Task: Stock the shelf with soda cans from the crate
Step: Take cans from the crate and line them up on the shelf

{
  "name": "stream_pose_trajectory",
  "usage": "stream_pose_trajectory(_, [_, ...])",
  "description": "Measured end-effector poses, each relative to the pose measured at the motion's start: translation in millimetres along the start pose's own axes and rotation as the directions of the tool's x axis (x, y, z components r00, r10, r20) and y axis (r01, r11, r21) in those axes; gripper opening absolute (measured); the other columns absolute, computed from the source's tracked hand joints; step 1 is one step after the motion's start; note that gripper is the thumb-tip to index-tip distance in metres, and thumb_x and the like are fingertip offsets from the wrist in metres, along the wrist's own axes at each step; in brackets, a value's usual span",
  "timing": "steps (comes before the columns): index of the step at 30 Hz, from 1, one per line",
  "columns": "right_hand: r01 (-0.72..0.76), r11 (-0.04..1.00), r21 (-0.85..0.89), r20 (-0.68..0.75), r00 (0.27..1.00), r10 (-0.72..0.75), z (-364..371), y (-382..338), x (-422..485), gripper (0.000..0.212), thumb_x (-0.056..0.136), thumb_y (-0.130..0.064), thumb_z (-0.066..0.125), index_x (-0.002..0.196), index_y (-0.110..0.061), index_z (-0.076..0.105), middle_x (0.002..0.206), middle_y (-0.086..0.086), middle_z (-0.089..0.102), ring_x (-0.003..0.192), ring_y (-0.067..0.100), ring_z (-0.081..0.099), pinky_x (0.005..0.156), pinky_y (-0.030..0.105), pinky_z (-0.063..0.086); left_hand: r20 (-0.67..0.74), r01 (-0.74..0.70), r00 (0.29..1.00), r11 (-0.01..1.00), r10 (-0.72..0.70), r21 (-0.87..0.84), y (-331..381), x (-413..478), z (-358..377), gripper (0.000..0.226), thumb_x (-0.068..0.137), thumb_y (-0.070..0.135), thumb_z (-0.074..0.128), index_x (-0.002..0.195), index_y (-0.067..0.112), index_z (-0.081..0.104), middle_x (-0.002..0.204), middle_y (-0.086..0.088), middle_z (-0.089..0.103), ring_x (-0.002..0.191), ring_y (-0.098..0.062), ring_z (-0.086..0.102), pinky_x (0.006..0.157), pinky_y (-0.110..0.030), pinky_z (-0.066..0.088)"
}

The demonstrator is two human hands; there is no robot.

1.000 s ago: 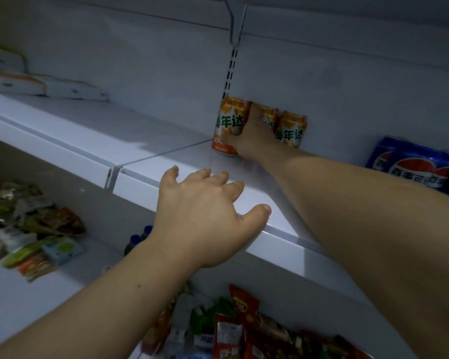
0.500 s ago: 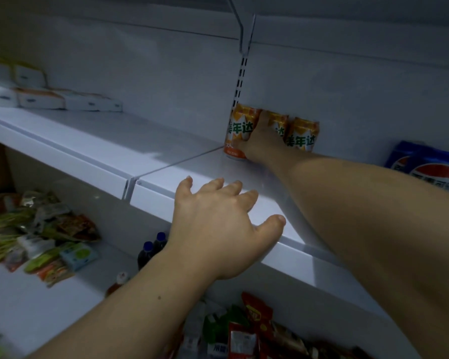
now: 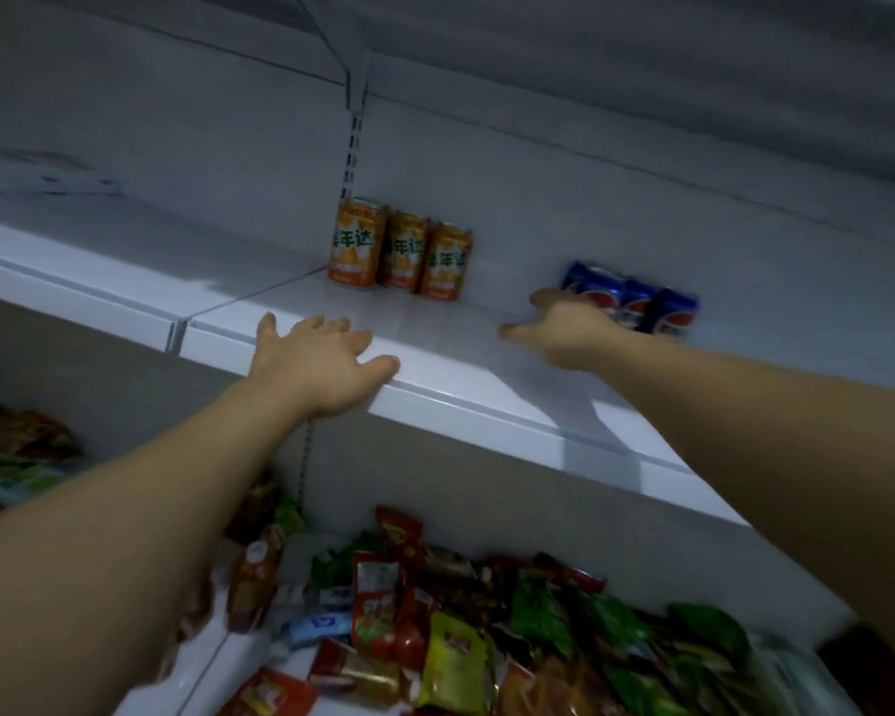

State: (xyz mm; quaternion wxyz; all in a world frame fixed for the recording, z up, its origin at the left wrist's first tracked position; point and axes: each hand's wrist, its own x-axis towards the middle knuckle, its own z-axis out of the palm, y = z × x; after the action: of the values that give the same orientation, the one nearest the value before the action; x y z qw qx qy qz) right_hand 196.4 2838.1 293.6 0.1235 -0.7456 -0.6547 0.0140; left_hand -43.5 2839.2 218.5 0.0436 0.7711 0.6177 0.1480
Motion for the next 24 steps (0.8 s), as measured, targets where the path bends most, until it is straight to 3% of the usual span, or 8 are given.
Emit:
stream_pose_trajectory(3, [-0.143, 0.989, -0.022, -0.047, 0.989, 0.142, -23.5, 52.3, -58.5, 0.075, 0.089, -0.055, 0.057, 0.146, -0.011, 0.035, 0.146, 0.012, 0.042, 0.128, 0.031, 0.045, 0.095, 0.033, 0.039, -0.004, -0.017, 1.0, 0.985, 0.017, -0.172, 35.5, -18.3, -6.8, 0.063, 0.09, 0.061, 0.035, 0.144, 0.028, 0.037, 0.155, 0.0, 0.029, 0.141, -0.024, 0.026, 0.113, -0.056, 0.01])
stream_pose_trajectory(6, [-0.247, 0.969, -0.003, -0.063, 0.967, 0.246, -44.7, 107.0, -120.6, 0.079, 0.09, -0.054, 0.055, 0.151, -0.013, 0.026, 0.154, 0.009, 0.033, 0.137, 0.03, 0.036, 0.106, 0.034, 0.033, 0.011, -0.199, 0.977, 0.935, 0.212, -0.294, 109.7, -55.2, 0.4, 0.065, 0.088, 0.06, 0.044, 0.143, 0.026, 0.038, 0.153, 0.0, 0.032, 0.138, -0.024, 0.033, 0.113, -0.052, 0.022])
stream_pose_trajectory(9, [-0.346, 0.938, -0.007, -0.076, 0.936, 0.344, -59.7, 168.7, -192.3, 0.078, 0.091, -0.055, 0.053, 0.152, -0.014, 0.025, 0.156, 0.008, 0.029, 0.139, 0.029, 0.033, 0.109, 0.035, 0.03, 0.073, -0.377, 0.899, 0.848, 0.432, -0.372, 205.9, -100.9, 21.1, 0.066, 0.087, 0.058, 0.049, 0.145, 0.028, 0.036, 0.154, 0.002, 0.03, 0.139, -0.021, 0.031, 0.113, -0.047, 0.026])
stream_pose_trajectory(13, [-0.501, 0.864, -0.057, -0.071, 0.865, 0.497, -64.9, 261.6, -307.3, 0.079, 0.09, -0.057, 0.053, 0.151, -0.014, 0.026, 0.154, 0.009, 0.033, 0.137, 0.029, 0.036, 0.106, 0.037, 0.035, 0.168, -0.522, 0.743, 0.718, 0.647, -0.46, 331.9, -178.0, 65.9, 0.07, 0.083, 0.057, 0.054, 0.144, 0.027, 0.037, 0.153, 0.002, 0.034, 0.139, -0.021, 0.033, 0.112, -0.044, 0.029])
stream_pose_trajectory(17, [-0.7, 0.712, -0.052, -0.015, 0.714, 0.7, -51.4, 354.3, -429.6, 0.079, 0.09, -0.058, 0.052, 0.15, -0.012, 0.026, 0.152, 0.011, 0.036, 0.134, 0.03, 0.039, 0.104, 0.036, 0.037, 0.299, -0.654, 0.533, 0.609, 0.792, -0.448, 427.6, -258.8, 122.3, 0.072, 0.083, 0.056, 0.055, 0.145, 0.025, 0.036, 0.151, -0.001, 0.038, 0.134, -0.023, 0.039, 0.108, -0.042, 0.036])
stream_pose_trajectory(20, [-0.821, 0.57, -0.015, 0.032, 0.57, 0.821, -26.8, 413.1, -512.5, 0.073, 0.09, -0.056, 0.052, 0.147, -0.014, 0.035, 0.148, 0.01, 0.042, 0.13, 0.028, 0.043, 0.1, 0.034, 0.039, 0.396, -0.696, 0.408, 0.561, 0.822, -0.448, 479.7, -315.4, 163.2, 0.07, 0.082, 0.053, 0.057, 0.143, 0.025, 0.039, 0.148, -0.002, 0.042, 0.129, -0.023, 0.045, 0.103, -0.04, 0.041])
stream_pose_trajectory(24, [-0.933, 0.349, 0.091, 0.107, 0.358, 0.928, 20.7, 475.7, -597.0, 0.063, 0.09, -0.049, 0.058, 0.14, -0.015, 0.043, 0.137, 0.009, 0.053, 0.119, 0.025, 0.052, 0.088, 0.031, 0.043, 0.503, -0.738, 0.23, 0.486, 0.833, -0.468, 531.0, -373.7, 222.8, 0.052, 0.084, 0.046, 0.059, 0.13, 0.023, 0.054, 0.132, -0.003, 0.056, 0.115, -0.021, 0.054, 0.096, -0.035, 0.046])
